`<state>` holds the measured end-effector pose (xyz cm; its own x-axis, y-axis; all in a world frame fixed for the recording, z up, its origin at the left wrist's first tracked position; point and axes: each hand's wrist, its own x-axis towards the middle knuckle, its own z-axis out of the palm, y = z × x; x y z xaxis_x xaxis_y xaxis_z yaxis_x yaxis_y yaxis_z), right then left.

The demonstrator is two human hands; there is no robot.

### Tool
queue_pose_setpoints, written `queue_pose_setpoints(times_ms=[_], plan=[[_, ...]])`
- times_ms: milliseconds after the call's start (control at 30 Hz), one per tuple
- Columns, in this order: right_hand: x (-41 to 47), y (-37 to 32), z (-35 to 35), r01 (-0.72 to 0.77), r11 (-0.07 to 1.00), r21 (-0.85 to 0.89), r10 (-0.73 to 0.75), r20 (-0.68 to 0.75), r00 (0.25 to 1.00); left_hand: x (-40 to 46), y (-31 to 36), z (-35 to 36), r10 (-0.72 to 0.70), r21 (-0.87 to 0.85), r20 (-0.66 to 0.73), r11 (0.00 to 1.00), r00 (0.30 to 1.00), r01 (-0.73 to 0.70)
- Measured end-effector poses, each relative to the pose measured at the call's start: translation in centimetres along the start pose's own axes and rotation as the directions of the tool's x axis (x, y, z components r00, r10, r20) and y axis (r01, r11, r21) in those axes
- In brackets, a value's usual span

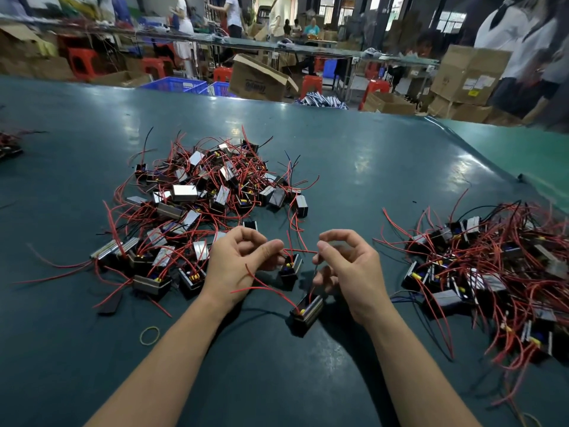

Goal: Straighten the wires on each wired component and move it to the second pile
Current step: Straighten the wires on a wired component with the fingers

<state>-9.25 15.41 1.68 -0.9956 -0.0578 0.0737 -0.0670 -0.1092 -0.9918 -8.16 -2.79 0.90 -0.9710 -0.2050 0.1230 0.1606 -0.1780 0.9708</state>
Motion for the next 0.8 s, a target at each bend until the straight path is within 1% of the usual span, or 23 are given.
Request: queue_pose_setpoints(times_ms=[100,167,233,267,333,367,400,467,567,633,800], plan=[[0.0,0.4,0.4,0.032,0.995,-0.092,-0.033,-0.011,0.999,0.0,0.1,0.0,0.034,0.015,-0.026,0.999,0.999,-0.034],[-0.1,0.5,0.8,0.062,0.992,-0.11,-0.059,0.026,0.998,0.0,0.0,0.2,0.068,0.063,-0.036,0.996,0.997,-0.065],[-0.3,0.5,1.0,0.101,0.984,-0.144,-0.08,0.142,0.987,-0.2,0.0,0.5,0.103,0.095,-0.024,0.99,0.994,-0.101],[-0.5,0.5,1.1,0.13,0.973,-0.19,-0.089,0.211,0.973,-0.2,-0.1,0.5,0.112,0.095,-0.017,0.989,0.994,-0.11],[-0.7,0.7,1.4,0.218,0.919,-0.328,-0.11,0.319,0.941,-0.3,-0.2,0.6,0.109,0.078,-0.005,0.991,0.994,-0.109],[-0.8,0.8,1.5,0.252,0.883,-0.396,-0.121,0.326,0.937,-0.3,-0.2,0.5,0.106,0.073,0.001,0.992,0.994,-0.106],[-0.7,0.9,1.6,0.267,0.853,-0.449,-0.135,0.304,0.943,-0.4,-0.2,0.5,0.108,0.082,0.007,0.991,0.994,-0.108],[-0.5,1.1,1.7,0.265,0.824,-0.5,-0.164,0.238,0.957,-0.5,-0.3,0.5,0.126,0.161,0.006,0.979,0.992,-0.125],[-0.3,1.4,1.7,0.245,0.832,-0.498,-0.164,0.201,0.966,-0.5,-0.7,0.5,0.211,0.333,-0.026,0.924,0.977,-0.19],[-0.2,1.4,1.6,0.221,0.843,-0.49,-0.145,0.189,0.971,-0.4,-0.9,0.5,0.243,0.405,-0.043,0.891,0.969,-0.206],[0.2,1.5,1.8,0.205,0.867,-0.455,-0.15,0.154,0.977,-0.7,-0.9,0.8,0.246,0.407,-0.06,0.891,0.967,-0.201]])
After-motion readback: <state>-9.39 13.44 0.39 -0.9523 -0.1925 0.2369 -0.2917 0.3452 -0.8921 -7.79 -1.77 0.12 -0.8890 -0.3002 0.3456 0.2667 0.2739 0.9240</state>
